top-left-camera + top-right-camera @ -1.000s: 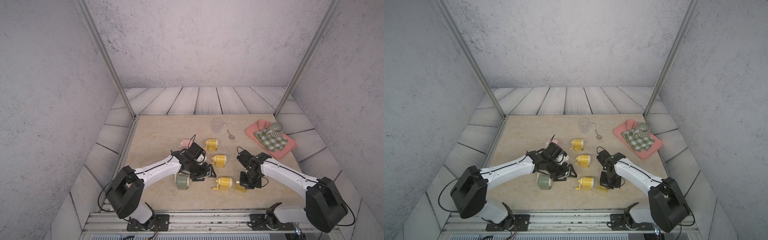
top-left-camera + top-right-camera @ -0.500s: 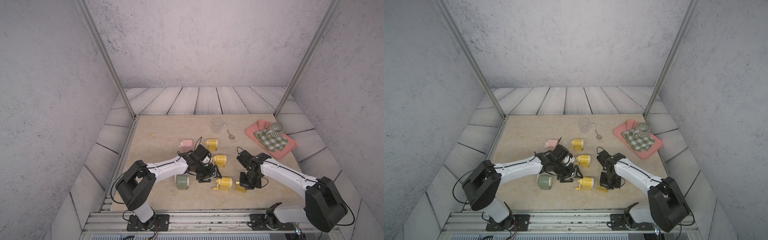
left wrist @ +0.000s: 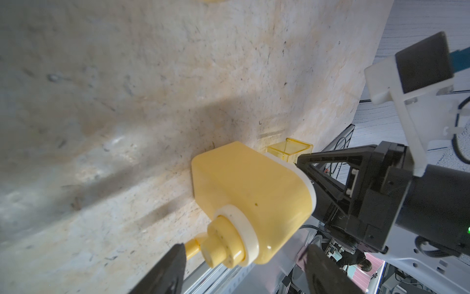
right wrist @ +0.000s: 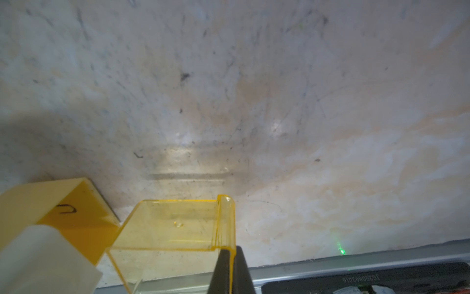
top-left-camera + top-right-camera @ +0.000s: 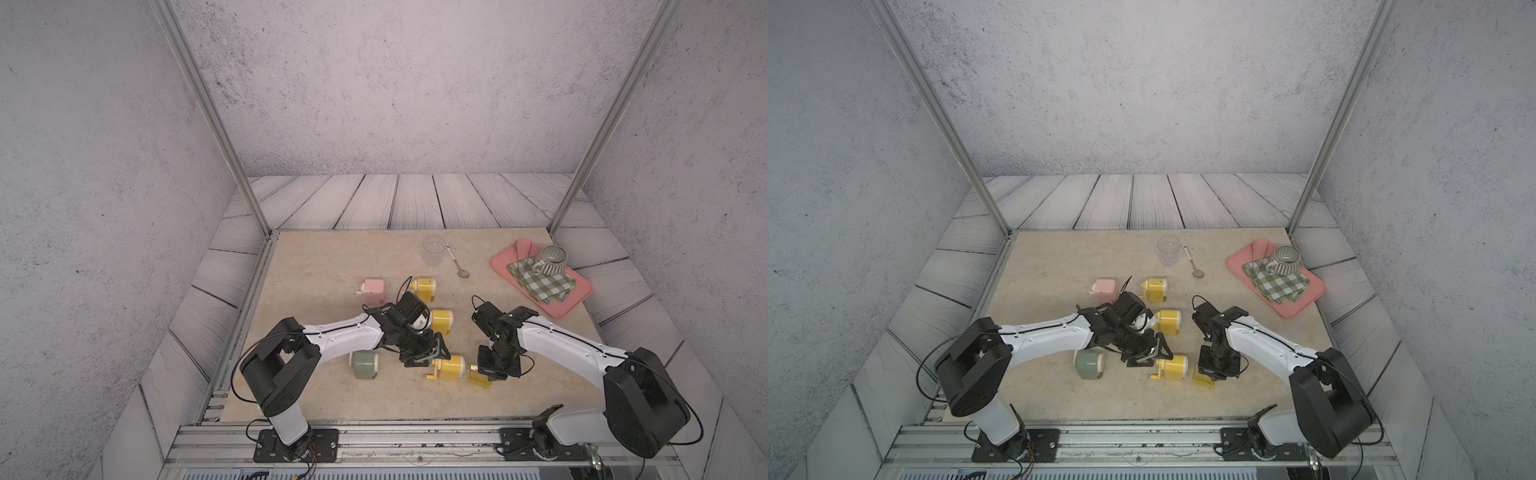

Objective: Put the tray back into the pencil sharpener
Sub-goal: Pick up the container from the center of the board, then close the container of the pencil sharpener.

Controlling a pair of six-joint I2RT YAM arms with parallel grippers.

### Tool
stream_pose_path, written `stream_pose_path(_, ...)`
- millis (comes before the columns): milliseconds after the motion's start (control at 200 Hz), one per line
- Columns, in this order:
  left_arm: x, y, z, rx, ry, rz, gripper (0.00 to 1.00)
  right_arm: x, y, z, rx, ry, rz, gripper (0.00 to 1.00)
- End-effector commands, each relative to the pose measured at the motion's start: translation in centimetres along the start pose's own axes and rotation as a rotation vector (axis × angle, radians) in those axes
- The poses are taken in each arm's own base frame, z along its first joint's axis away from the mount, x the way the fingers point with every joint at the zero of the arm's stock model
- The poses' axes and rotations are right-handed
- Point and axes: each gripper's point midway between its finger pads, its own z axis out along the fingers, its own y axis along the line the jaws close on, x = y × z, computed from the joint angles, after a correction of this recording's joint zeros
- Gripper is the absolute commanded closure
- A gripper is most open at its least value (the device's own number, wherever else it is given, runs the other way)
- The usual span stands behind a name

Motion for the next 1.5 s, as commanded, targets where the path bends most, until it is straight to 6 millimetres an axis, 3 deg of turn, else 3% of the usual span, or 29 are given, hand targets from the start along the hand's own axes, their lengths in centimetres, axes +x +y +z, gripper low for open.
stream_pose_path(0,-0.2,-0.3,0.7,0.004,0.01,0.0,0.25,0.6,-0.2,0.5,0.007,0.027,-0.009,1.0)
stream_pose_path(1491,0.2,0.0,1.2,-0.012,0.037,0.013,0.3,-0.7,2.8,0.8,0.014,0.053,-0.071,1.0)
